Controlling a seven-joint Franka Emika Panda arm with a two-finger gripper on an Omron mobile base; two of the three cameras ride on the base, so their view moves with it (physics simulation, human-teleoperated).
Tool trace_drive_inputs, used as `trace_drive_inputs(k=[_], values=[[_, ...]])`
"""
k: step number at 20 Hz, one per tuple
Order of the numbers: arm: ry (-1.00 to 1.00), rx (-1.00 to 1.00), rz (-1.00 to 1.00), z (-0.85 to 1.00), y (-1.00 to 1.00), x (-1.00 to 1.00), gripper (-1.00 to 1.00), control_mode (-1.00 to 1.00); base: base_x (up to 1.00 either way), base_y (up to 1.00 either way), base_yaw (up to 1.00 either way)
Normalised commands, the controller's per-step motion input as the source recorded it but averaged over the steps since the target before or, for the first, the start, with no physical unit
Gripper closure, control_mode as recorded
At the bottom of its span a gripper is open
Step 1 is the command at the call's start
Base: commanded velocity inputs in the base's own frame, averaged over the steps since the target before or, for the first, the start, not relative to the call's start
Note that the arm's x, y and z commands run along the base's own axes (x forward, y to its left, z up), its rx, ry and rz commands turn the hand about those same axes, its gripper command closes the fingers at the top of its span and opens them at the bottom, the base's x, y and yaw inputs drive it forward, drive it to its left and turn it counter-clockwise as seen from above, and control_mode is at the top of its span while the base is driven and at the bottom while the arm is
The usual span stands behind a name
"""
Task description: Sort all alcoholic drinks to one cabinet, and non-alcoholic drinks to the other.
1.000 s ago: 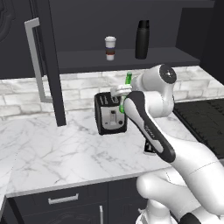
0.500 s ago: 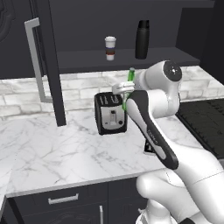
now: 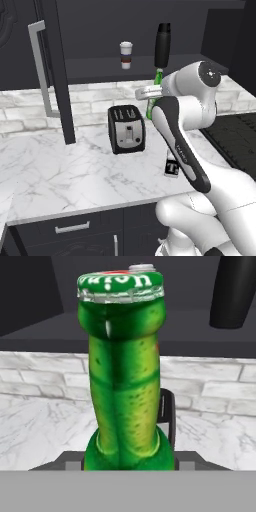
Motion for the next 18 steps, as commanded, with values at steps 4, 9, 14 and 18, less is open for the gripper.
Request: trace_drive_inputs(k=[4, 9, 14, 18], values=[[-0.02, 0.0, -0.03, 0.21, -0.15, -0.16, 1.0, -1.0, 0.0, 0.0, 0.0], [0.0, 0.0, -0.02, 0.18, -0.14, -0.2, 1.0, -1.0, 0.0, 0.0, 0.0], [-0.02, 0.0, -0.02, 0.13, -0.13, -0.27, 1.0, -1.0, 0.0, 0.0, 0.0], [-0.04, 0.0, -0.02, 0.07, -0.09, -0.25, 1.0, -1.0, 0.0, 0.0, 0.0]])
